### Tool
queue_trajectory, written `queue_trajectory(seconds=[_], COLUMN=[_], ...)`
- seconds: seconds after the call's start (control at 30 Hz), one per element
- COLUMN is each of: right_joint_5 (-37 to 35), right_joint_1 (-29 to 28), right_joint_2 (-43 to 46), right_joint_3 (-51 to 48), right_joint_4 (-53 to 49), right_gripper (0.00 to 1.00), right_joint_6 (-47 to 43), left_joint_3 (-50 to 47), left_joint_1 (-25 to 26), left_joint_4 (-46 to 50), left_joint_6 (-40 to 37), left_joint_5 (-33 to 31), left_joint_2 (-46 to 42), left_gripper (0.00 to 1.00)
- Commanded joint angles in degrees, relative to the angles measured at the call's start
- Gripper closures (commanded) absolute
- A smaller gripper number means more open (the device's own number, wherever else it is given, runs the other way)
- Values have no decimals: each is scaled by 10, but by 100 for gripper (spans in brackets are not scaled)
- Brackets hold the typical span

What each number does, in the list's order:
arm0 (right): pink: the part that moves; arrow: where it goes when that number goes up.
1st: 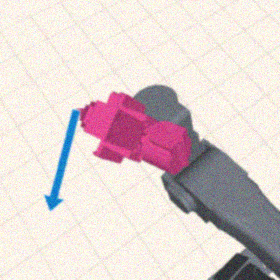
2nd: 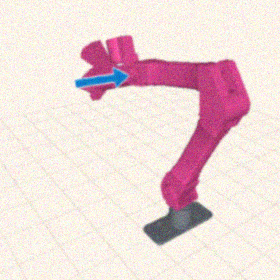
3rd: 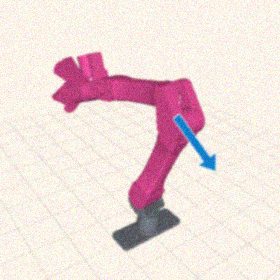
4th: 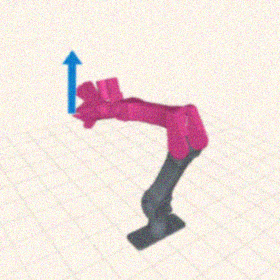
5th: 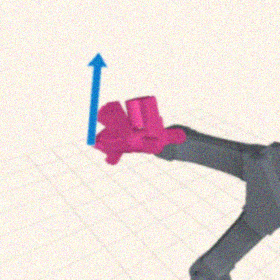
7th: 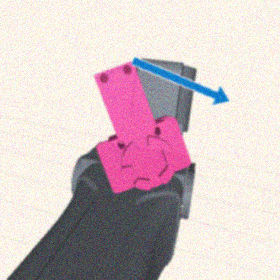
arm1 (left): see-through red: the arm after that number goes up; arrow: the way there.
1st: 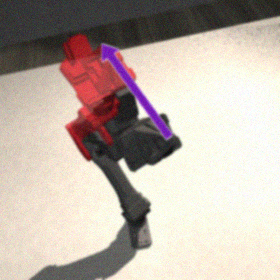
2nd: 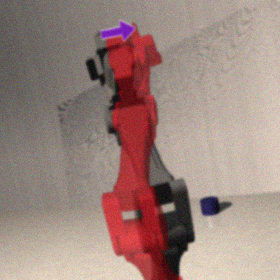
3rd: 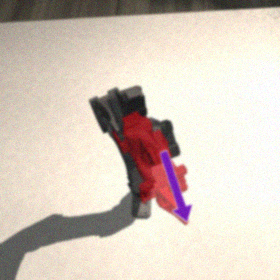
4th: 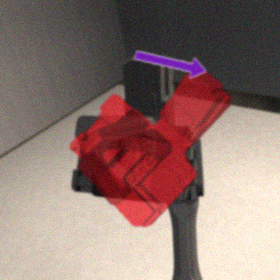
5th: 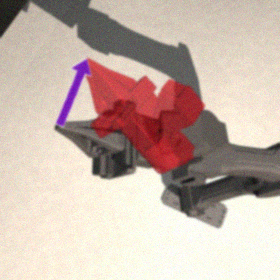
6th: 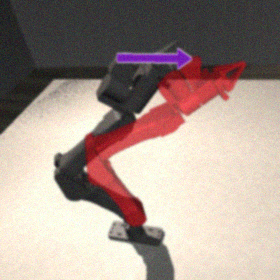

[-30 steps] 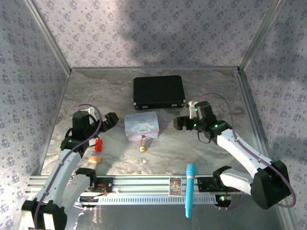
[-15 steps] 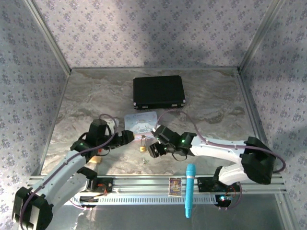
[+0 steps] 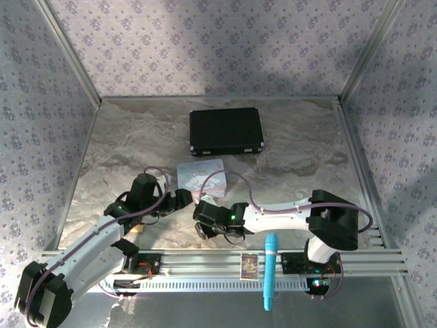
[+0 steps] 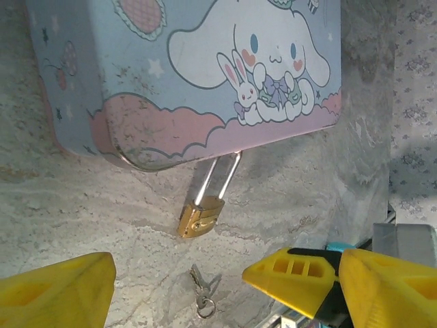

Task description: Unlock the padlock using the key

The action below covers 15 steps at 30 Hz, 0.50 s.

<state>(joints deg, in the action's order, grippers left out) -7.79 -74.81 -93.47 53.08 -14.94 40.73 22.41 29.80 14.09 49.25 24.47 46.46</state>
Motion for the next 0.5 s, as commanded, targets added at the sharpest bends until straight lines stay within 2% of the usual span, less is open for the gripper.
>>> queue_trajectory(seconds=[0.0,0.3,0.47], right_joint_5=[-19,-28,-28], right_joint_1=[-5,-11,-19], right_joint_2=[-23,-58,-70], right_joint_3=[15,35,48], right_joint_4=[-17,-53,-69], right_gripper=[60,72,73], right_joint_6=[30,43,40], left_joint_3=[-6,-10,-14], left_joint_1=[3,3,3], left_joint_4=[4,12,10], left_joint_6=[6,14,19], left_joint_5=[-17,-38,-41], left_joint_2=[-12,-16,-22], left_gripper=[15,15,15])
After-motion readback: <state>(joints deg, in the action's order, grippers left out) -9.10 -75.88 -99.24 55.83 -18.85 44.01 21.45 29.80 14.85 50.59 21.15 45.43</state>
